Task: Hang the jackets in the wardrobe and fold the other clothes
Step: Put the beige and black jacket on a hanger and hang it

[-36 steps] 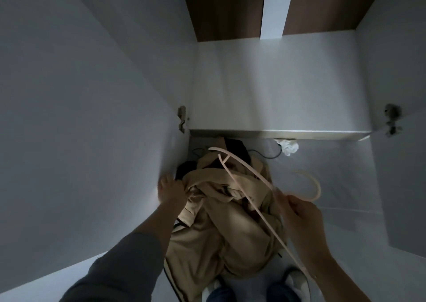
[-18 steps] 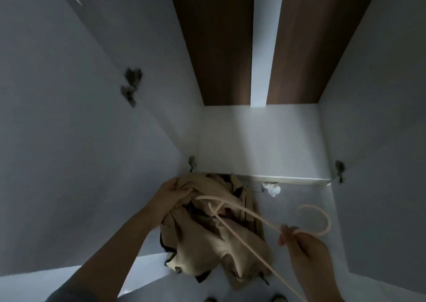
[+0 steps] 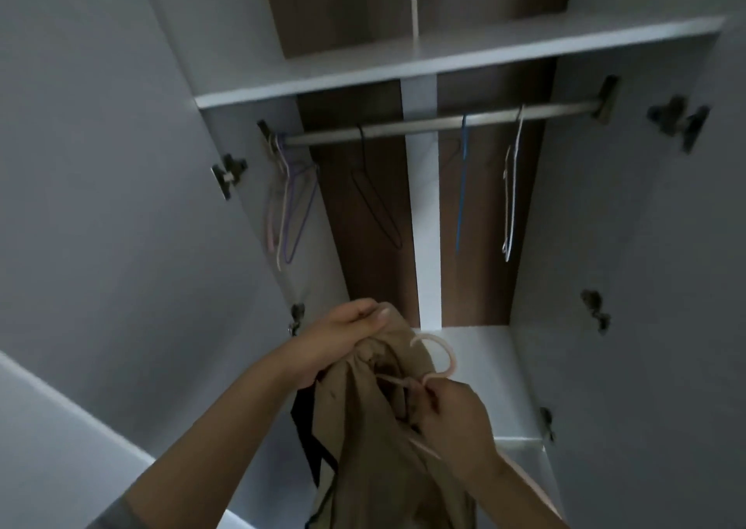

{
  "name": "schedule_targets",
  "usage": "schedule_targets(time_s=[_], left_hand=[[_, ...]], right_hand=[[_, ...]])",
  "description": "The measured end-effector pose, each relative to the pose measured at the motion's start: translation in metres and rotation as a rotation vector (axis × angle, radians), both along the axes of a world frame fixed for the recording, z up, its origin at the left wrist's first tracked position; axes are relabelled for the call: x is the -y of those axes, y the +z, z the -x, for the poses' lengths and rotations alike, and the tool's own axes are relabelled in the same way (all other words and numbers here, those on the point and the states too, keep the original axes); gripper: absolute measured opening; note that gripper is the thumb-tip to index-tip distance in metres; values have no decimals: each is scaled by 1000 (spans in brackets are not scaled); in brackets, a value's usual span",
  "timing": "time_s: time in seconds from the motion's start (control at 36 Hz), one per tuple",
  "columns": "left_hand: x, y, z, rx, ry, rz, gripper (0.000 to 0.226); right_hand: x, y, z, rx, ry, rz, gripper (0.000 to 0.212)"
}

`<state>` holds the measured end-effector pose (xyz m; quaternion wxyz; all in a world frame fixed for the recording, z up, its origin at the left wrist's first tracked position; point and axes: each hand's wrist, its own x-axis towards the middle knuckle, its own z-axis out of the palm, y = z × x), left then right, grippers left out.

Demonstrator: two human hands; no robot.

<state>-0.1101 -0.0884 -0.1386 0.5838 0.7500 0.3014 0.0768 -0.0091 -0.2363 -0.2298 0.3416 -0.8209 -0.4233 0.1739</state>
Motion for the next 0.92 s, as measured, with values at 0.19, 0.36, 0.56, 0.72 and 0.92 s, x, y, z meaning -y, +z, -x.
schedule_targets(time_s=[0.19,0.36,0.56,0.72,0.92], left_hand=[[10,68,27,107,-17,-552,24],[9,85,31,103,31,-1425,35],[-6,111,29,95,1,-1351,41],[-23,111,22,211,115,-1012,41],[-37,118,23,341,237,-862,33]], right_hand=[[2,74,-6,-247,-201,-442,30],[-5,112,-14,-204,-24,-721,27],[-19,173,-34,66,141,-644,36],[-14,198,-43,407,59,-823,15],[20,70,-26,154,28,-815,31]])
